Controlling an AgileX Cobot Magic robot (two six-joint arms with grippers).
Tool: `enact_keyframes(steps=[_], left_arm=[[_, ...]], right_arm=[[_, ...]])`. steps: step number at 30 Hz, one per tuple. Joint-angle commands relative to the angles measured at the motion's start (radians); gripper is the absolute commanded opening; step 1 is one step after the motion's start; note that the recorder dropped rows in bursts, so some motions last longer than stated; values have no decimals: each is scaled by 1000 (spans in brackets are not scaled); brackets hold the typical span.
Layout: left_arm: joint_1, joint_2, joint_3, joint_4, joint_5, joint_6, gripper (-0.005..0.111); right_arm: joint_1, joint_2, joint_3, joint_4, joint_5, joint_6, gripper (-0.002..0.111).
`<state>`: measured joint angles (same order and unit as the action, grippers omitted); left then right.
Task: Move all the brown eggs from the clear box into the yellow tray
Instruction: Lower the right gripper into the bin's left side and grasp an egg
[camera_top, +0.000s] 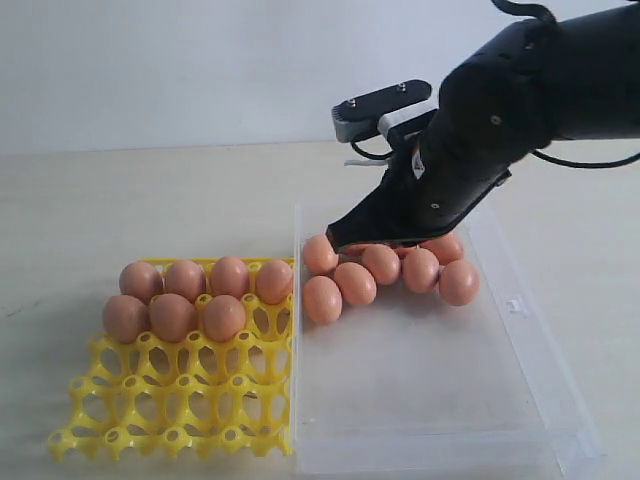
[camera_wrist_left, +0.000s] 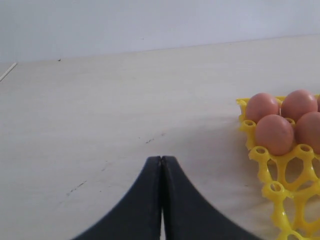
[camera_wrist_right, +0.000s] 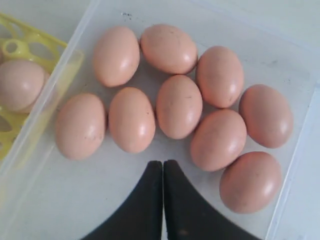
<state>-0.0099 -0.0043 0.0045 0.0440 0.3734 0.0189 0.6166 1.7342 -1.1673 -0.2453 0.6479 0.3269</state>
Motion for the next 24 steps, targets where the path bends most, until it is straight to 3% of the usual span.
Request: enact_keyframes(steps=[1, 5, 6, 24], left_arm=[[3, 4, -5, 3, -1, 3, 0], [3, 4, -5, 3, -1, 3, 0], [3, 4, -5, 3, -1, 3, 0], [3, 4, -5, 3, -1, 3, 0]], right_arm=[[-14, 106, -113, 44, 65, -120, 19], [-14, 203, -216, 71, 129, -171, 53], [-14, 224, -238, 75, 140, -171, 56], [-12, 416, -368, 166, 170, -257, 50]])
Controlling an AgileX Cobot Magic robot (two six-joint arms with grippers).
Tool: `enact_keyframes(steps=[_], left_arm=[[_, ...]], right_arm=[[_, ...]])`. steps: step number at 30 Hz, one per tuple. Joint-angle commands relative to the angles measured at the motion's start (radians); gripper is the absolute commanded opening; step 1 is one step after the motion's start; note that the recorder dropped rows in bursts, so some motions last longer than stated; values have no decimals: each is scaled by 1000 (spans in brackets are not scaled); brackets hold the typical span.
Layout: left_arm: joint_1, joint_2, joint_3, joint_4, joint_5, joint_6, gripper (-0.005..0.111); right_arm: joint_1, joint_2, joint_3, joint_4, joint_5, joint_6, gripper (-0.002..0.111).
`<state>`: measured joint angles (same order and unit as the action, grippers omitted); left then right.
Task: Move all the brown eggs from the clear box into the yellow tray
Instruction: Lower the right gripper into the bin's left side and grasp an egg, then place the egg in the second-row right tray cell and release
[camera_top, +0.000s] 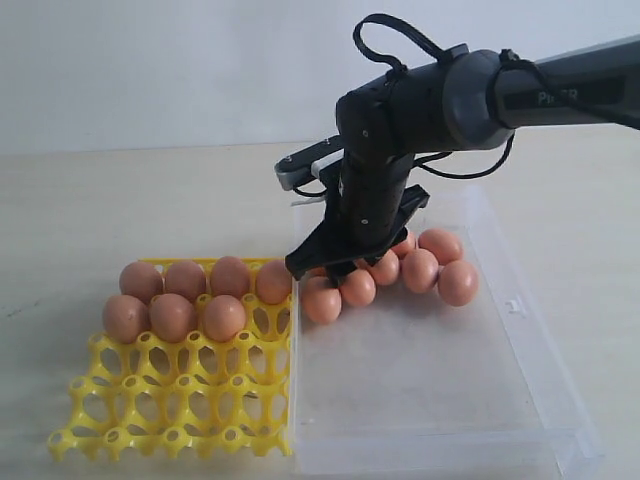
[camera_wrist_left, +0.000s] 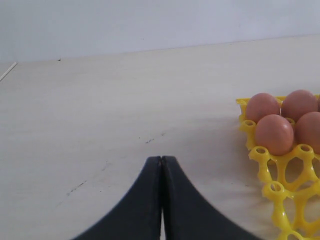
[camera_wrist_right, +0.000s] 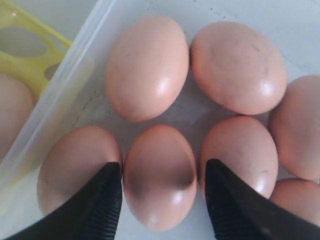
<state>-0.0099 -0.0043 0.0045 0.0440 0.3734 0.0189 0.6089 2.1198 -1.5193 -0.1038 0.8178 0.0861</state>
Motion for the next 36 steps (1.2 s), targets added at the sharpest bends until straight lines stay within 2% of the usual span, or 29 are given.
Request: enact_keyframes(steps=[1, 18, 20, 23, 24, 28, 32, 36], left_arm=[[3, 4, -5, 3, -1, 3, 0], [3, 4, -5, 3, -1, 3, 0], [3, 4, -5, 3, -1, 3, 0], [3, 4, -5, 3, -1, 3, 0], [3, 4, -5, 3, -1, 3, 0], [3, 4, -5, 3, -1, 3, 0], [3, 4, -5, 3, -1, 3, 0], [3, 4, -5, 3, -1, 3, 0]], right_arm=[[-4, 35, -18, 24, 0, -16, 50], [-4, 109, -24, 45, -9, -86, 49], [-4, 109, -24, 43, -19, -86, 39], [-4, 76, -24, 43, -30, -86, 7], [-4, 57, -24, 43, -29, -86, 0], [-6, -43, -20, 43, -51, -86, 0], [-4, -184, 61, 104, -243, -57, 0], [44, -324, 286, 179, -618, -59, 0]])
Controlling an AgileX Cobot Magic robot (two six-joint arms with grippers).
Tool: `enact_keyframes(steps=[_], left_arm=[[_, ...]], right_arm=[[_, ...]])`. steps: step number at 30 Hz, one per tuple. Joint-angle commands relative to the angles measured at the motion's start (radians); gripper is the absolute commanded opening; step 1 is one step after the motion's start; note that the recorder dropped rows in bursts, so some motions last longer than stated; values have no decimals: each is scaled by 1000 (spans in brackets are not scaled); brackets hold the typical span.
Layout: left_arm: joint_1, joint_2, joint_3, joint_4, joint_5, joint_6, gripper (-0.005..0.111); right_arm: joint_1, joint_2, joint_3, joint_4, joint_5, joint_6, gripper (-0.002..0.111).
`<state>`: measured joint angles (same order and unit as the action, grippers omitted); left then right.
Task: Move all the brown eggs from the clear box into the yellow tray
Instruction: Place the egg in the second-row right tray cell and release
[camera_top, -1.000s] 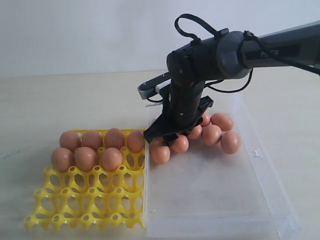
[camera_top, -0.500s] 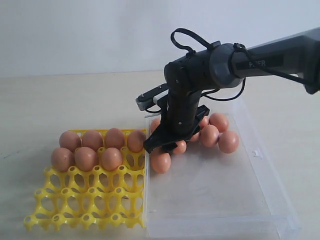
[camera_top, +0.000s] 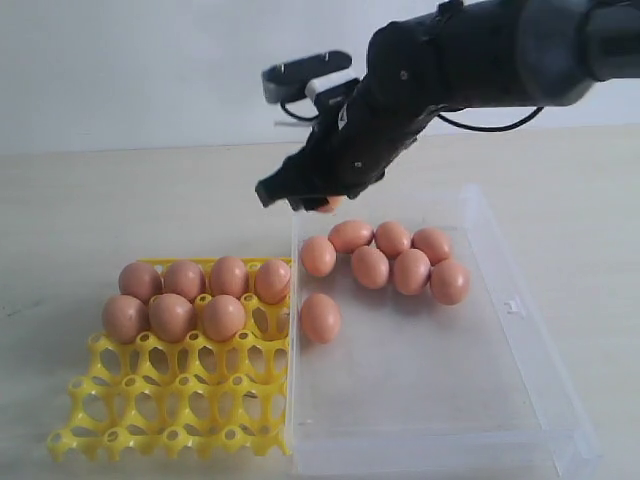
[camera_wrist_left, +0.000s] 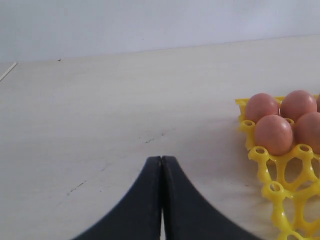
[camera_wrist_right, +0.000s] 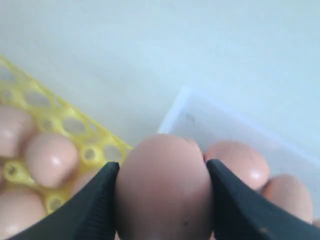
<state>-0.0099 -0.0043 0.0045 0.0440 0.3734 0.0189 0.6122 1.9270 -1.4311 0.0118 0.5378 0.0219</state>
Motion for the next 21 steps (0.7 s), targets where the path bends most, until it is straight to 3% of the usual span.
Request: enact_keyframes(steps=[1, 4, 10, 15, 21], left_arm=[[3, 4, -5, 3, -1, 3, 0], [3, 4, -5, 3, -1, 3, 0], [3, 4, -5, 3, -1, 3, 0], [3, 4, -5, 3, -1, 3, 0], [3, 4, -5, 3, -1, 3, 0]], right_arm=[[55, -156, 268, 63, -457, 5, 0], [95, -186, 444, 57, -762, 36, 0], [138, -149, 662, -61, -1147, 198, 0], [138, -81, 683, -219, -1270, 276, 0], [138, -4, 683, -221, -1290, 300, 0]])
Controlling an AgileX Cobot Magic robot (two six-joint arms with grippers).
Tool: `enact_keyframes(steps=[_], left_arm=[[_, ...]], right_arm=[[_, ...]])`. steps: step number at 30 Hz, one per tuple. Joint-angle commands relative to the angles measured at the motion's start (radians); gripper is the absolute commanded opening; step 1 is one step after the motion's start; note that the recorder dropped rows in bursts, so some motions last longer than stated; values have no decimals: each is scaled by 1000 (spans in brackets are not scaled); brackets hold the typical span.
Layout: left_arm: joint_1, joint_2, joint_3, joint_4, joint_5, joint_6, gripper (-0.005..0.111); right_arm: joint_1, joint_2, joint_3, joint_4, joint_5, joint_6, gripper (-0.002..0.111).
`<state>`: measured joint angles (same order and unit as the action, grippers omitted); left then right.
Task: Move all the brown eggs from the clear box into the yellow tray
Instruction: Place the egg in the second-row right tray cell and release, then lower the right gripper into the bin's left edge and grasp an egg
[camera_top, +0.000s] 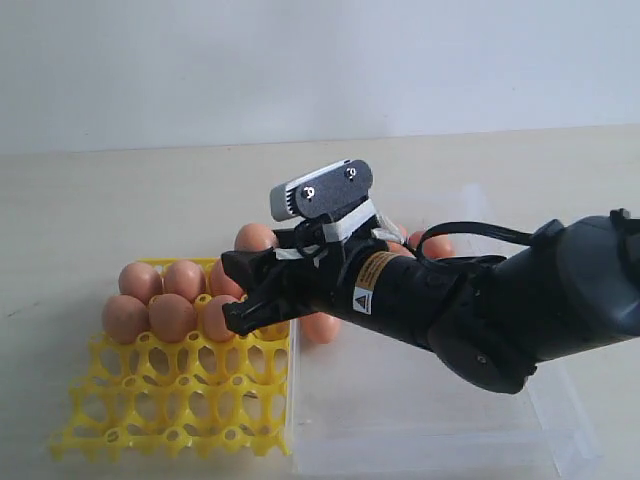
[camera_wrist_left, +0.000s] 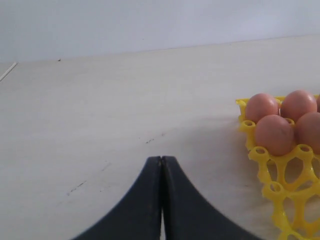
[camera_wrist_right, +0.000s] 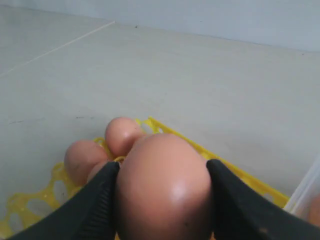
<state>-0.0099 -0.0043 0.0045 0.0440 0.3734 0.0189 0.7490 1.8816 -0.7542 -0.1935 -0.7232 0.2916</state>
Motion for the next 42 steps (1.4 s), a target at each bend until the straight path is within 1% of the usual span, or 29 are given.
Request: enact_keyframes(steps=[1, 11, 16, 18, 20, 23, 26, 28, 29, 33, 35, 36, 37, 38, 39, 40, 41, 42], left_arm=[[3, 4, -5, 3, -1, 3, 0], [3, 4, -5, 3, -1, 5, 0], [3, 4, -5, 3, -1, 5, 0], [3, 4, -5, 3, -1, 5, 0], [3, 4, -5, 3, -1, 3, 0], [3, 4, -5, 3, -1, 3, 0], [3, 4, -5, 3, -1, 3, 0], [3, 4, -5, 3, -1, 3, 0], [3, 4, -5, 3, -1, 3, 0], [3, 4, -5, 3, -1, 3, 0], [3, 4, -5, 3, -1, 3, 0], [3, 4, -5, 3, -1, 3, 0], [3, 4, -5, 3, -1, 3, 0], [3, 4, -5, 3, -1, 3, 0], [3, 4, -5, 3, -1, 3, 0], [3, 4, -5, 3, -1, 3, 0], [3, 4, -5, 3, -1, 3, 0], [3, 4, -5, 3, -1, 3, 0]], right_arm=[[1, 49, 6, -16, -29, 33, 0], [1, 53, 6, 7, -17, 11, 0], [1, 55, 6, 7, 34, 5, 0], [1, 62, 6, 7, 43, 5, 3], [1, 72, 6, 7, 43, 7, 10], [1, 72, -1, 23, 45, 7, 28], [1, 72, -1, 62, 55, 5, 53], [1, 72, -1, 62, 55, 5, 59], [-1, 72, -1, 62, 55, 5, 59], [-1, 56, -1, 62, 56, 3, 59], [-1, -16, -1, 64, 95, -18, 50], [-3, -56, -1, 83, 128, -48, 44], [-8, -140, -6, 139, 218, -143, 29], [-14, -186, -15, 182, 287, -206, 20], [-32, -264, -48, 248, 453, -311, 1], [-43, -299, -73, 275, 543, -361, 0], [-66, -346, -140, 297, 723, -397, 0], [-78, -357, -181, 297, 833, -397, 0]])
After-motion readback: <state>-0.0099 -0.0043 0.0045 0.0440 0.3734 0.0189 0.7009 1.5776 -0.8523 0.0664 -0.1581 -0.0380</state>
